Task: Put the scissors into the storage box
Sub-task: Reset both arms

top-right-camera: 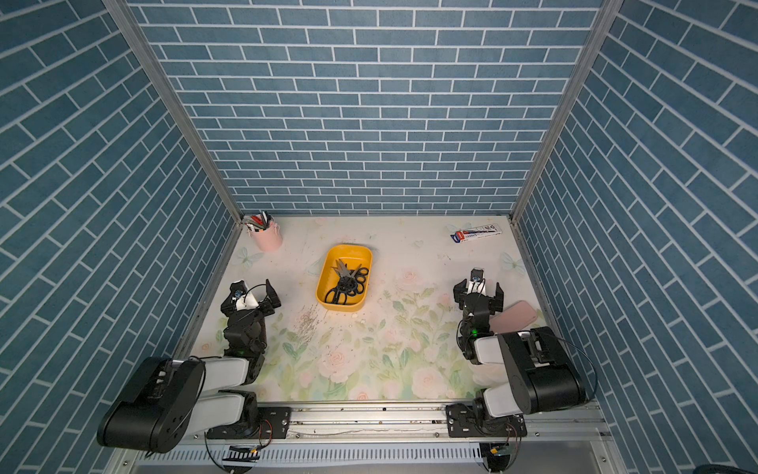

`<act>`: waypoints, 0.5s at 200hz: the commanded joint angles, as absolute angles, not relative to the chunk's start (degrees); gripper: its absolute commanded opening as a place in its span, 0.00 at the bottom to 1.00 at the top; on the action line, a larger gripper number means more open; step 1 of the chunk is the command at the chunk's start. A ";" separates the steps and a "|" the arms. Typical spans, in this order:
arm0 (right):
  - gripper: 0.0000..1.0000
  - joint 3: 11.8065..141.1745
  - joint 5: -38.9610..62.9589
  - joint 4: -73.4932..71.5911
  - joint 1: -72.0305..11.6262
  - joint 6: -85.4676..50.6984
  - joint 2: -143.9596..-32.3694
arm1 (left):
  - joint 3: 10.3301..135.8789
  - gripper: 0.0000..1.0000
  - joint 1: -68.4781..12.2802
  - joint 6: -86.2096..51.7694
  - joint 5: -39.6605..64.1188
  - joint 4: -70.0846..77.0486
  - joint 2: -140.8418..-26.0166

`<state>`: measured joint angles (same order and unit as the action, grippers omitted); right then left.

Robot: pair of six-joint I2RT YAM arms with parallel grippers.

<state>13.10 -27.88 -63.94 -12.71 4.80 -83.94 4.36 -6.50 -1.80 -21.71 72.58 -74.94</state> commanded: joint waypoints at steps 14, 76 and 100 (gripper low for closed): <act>1.00 8.24 -16.30 -78.52 -9.40 5.03 -83.75 | 5.67 1.00 -5.56 -0.22 -13.94 81.99 -83.22; 0.96 7.08 -0.04 -82.61 -5.68 6.66 -86.75 | 10.62 1.00 -4.64 0.84 -8.93 74.90 -86.22; 0.99 12.57 0.22 -73.46 -3.47 3.62 -87.73 | 12.65 1.00 -1.85 -1.05 -5.57 71.65 -86.51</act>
<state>7.73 -3.92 -81.76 -5.48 5.85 -87.68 10.74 -3.99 -0.45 -9.69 75.59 -86.26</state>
